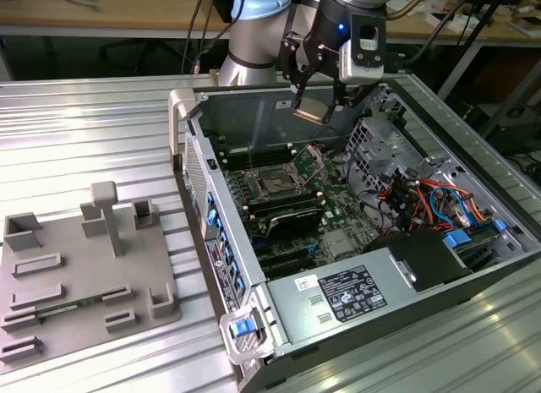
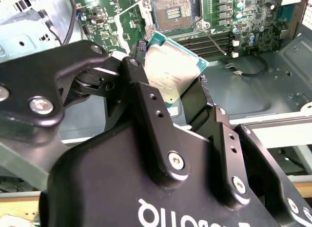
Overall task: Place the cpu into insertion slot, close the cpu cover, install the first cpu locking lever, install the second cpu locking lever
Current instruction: 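Place the cpu into insertion slot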
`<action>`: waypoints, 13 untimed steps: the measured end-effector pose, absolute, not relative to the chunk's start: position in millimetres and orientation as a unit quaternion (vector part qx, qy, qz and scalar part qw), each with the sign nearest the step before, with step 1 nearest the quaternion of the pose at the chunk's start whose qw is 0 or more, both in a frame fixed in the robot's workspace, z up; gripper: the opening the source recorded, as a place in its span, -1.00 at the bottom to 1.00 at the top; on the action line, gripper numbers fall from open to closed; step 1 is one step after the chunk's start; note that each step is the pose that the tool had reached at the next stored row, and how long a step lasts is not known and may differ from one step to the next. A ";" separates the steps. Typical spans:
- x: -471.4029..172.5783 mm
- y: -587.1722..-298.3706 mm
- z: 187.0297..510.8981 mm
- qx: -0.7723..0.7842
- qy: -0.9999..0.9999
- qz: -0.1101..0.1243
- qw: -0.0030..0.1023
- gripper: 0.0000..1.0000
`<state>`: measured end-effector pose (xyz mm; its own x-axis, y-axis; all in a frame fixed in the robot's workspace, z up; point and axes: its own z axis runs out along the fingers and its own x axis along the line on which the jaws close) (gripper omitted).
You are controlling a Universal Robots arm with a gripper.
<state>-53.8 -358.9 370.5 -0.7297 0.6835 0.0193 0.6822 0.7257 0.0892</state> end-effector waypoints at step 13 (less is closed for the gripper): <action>-57.7 -358.9 369.4 0.413 0.910 0.045 0.010 0.09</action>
